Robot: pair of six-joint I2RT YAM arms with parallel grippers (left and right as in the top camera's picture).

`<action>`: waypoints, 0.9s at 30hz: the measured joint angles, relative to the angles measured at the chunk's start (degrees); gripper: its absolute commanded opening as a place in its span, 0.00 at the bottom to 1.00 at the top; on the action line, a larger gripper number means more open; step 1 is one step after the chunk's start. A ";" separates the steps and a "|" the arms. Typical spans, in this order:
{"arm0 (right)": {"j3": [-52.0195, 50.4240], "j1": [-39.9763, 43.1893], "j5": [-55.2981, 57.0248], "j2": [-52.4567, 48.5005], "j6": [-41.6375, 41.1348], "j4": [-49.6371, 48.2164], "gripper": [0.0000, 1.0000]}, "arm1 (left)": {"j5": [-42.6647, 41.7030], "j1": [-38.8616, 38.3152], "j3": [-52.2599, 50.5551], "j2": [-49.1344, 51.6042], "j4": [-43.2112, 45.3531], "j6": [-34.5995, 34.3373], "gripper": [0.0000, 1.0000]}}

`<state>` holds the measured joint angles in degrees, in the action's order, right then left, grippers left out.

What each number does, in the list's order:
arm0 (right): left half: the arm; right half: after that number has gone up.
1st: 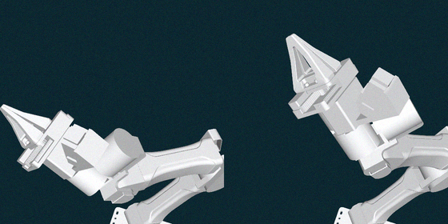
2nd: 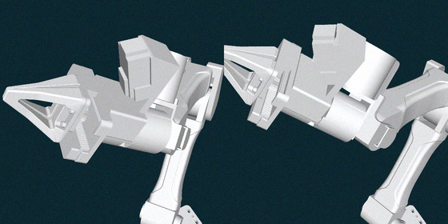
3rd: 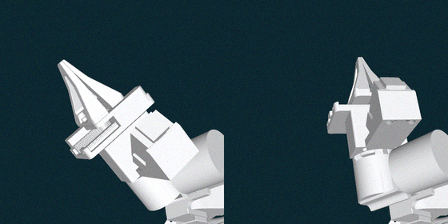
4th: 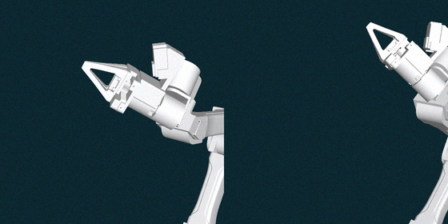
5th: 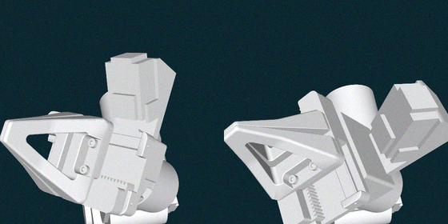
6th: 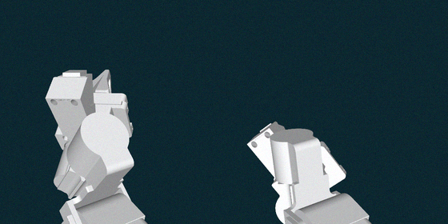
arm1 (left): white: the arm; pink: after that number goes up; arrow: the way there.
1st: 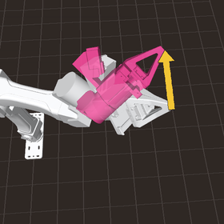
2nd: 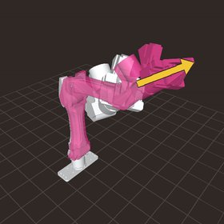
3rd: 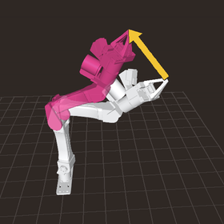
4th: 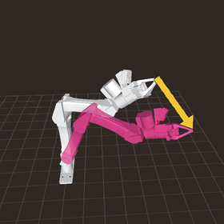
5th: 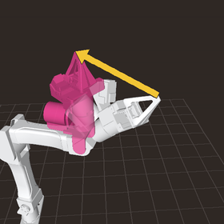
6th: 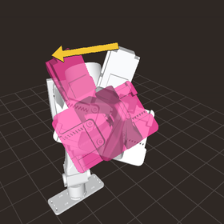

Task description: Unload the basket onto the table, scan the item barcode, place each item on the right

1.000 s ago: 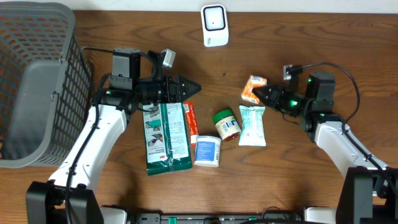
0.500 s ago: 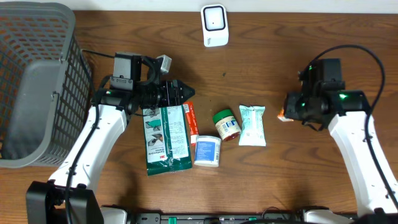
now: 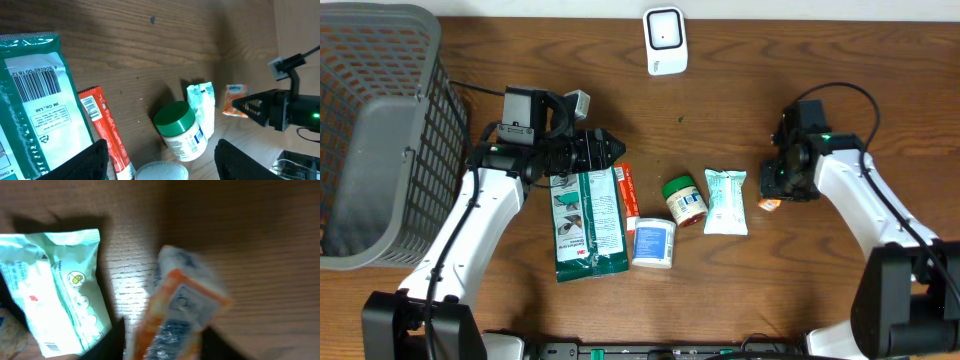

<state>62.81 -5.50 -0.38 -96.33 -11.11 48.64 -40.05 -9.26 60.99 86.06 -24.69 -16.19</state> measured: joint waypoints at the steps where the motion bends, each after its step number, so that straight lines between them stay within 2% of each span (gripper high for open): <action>1: 0.00 -0.22 -0.02 -0.42 0.02 -0.04 0.63 | 0.00 -0.02 0.00 0.00 0.02 0.00 0.68; 5: -0.04 -0.22 -0.02 -1.05 0.55 -0.15 0.95 | 0.61 0.00 0.00 0.00 -0.13 0.61 0.68; 6: -0.04 -0.22 -0.02 -1.05 0.74 -0.13 0.99 | 1.05 -0.02 0.00 0.00 -0.31 0.76 0.68; 15: -0.04 -0.22 -0.04 -1.05 0.98 -0.13 0.99 | 2.95 0.00 0.00 0.00 -0.92 2.12 0.68; 22: -0.04 -0.22 -0.02 -1.05 0.96 0.04 0.95 | 4.07 -0.02 0.00 0.00 -1.97 5.42 0.68; 27: -1.14 -0.22 1.70 -1.05 0.90 -1.05 0.89 | 10.82 0.00 0.00 0.00 -4.92 6.16 0.68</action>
<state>61.67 -5.72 1.32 -97.38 -10.22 47.59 -29.23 -9.26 60.99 86.06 -29.61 -10.02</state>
